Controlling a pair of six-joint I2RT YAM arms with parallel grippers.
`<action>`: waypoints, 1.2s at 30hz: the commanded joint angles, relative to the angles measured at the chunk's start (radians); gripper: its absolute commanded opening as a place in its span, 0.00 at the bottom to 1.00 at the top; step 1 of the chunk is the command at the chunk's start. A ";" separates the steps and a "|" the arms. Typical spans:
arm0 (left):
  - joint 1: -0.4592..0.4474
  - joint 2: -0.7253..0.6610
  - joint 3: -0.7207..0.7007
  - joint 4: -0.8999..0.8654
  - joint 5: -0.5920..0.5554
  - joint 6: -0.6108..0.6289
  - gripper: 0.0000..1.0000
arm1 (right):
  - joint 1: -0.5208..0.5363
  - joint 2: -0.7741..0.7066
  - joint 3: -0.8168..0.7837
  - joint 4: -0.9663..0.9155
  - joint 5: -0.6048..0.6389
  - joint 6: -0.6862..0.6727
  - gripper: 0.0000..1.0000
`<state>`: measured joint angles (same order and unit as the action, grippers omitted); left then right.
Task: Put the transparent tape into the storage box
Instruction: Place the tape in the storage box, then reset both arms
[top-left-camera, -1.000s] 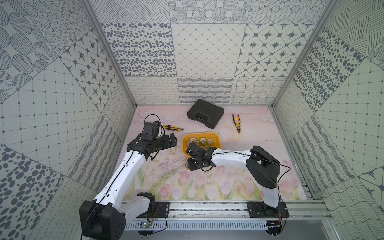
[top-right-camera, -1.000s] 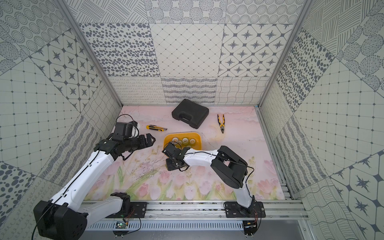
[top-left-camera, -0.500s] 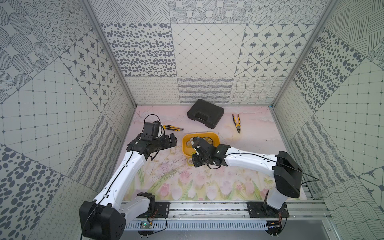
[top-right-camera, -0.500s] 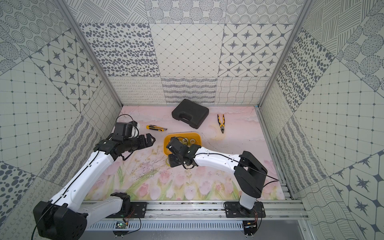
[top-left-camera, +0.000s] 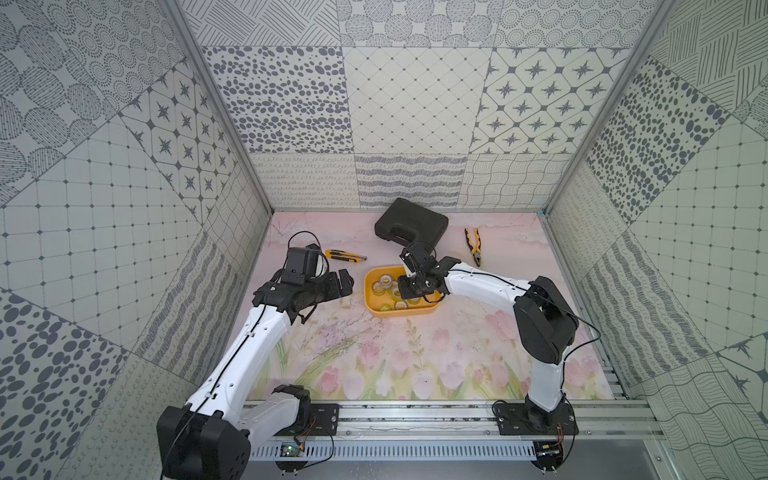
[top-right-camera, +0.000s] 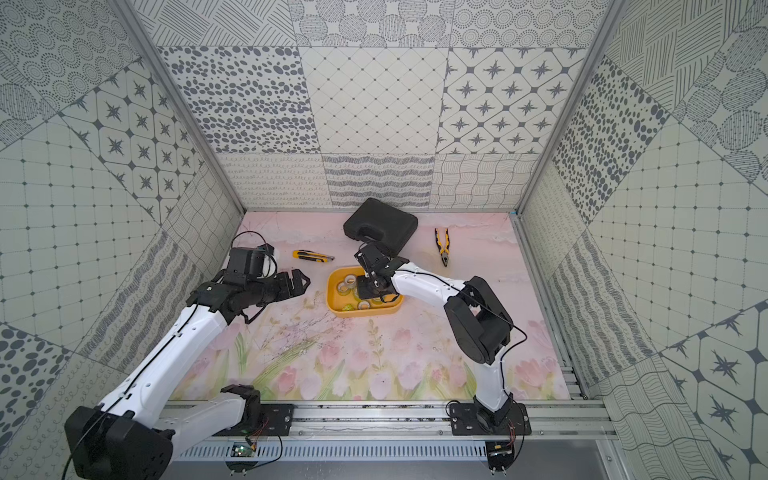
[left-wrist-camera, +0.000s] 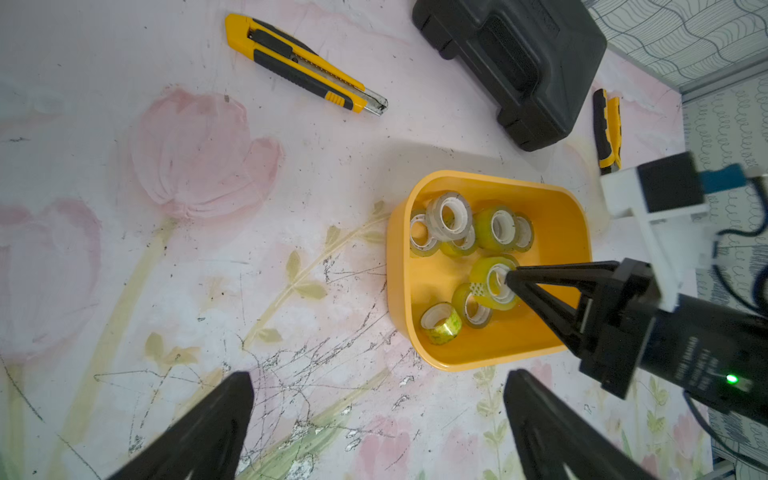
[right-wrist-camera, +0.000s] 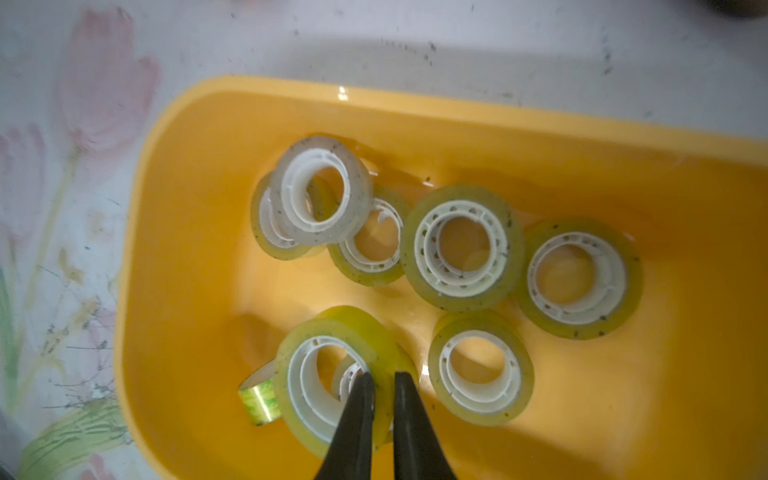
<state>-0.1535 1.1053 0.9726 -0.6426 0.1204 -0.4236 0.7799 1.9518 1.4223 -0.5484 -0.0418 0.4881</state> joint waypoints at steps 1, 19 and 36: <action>0.000 -0.015 -0.016 0.037 -0.019 0.011 0.99 | 0.007 0.026 0.046 -0.001 -0.023 -0.029 0.21; -0.091 -0.308 -0.354 0.494 -0.439 0.143 0.99 | -0.031 -0.531 -0.280 -0.007 0.482 -0.121 0.97; -0.047 0.141 -0.689 1.401 -0.627 0.355 0.99 | -0.362 -0.708 -0.876 0.912 0.651 -0.554 0.97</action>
<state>-0.2302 1.1370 0.3286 0.3016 -0.4137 -0.1280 0.4492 1.2125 0.5385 0.0757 0.6098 0.0097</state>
